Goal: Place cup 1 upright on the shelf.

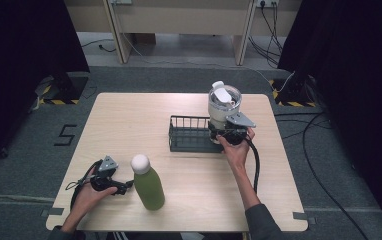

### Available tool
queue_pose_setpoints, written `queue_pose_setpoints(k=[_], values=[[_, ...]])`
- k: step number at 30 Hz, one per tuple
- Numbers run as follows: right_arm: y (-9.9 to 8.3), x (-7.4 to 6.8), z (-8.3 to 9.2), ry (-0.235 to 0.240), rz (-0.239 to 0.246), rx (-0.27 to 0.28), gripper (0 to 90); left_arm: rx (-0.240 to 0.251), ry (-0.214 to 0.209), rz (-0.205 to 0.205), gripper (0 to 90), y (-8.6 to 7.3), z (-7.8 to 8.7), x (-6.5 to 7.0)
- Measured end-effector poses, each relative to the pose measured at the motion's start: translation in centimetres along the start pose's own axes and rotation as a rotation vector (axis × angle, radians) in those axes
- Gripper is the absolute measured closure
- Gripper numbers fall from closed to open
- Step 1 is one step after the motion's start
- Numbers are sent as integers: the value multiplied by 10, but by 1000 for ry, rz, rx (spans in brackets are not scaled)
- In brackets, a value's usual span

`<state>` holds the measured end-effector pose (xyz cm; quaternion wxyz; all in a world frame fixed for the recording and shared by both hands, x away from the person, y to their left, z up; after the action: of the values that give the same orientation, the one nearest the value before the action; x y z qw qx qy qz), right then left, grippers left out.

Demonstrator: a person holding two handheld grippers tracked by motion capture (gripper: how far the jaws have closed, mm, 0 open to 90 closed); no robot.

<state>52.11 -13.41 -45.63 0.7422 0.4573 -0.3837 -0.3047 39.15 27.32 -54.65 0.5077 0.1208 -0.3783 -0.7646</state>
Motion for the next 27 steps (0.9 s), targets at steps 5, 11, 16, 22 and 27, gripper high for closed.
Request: queue_pose_setpoints(k=[5, 11, 16, 22, 27], values=[[-1, 0, 0, 5, -3, -1, 99, 0, 0, 0, 0, 0, 0, 0], [-3, 1, 0, 12, -21, 0, 87, 0, 0, 0, 0, 0, 0, 0], [-6, -1, -1, 0, -33, -5, 78, 0, 0, 0, 0, 0, 0, 0], [-9, -3, 1, -10, -19, -10, 93, 0, 0, 0, 0, 0, 0, 0], [-11, -5, 4, -19, -23, -1, 95, 0, 0, 0, 0, 0, 0, 0]])
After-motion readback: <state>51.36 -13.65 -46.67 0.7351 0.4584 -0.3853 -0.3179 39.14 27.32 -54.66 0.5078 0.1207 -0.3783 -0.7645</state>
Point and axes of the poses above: each handheld gripper's, and its own axes: z roughly backward along the jaws, y roughly out of its top, x roughly to its right, the point moved 3 cm from there along -z, roughly forward along the jaws, and after that the axes turned 14 degrees about z, right-handed, at the moved point
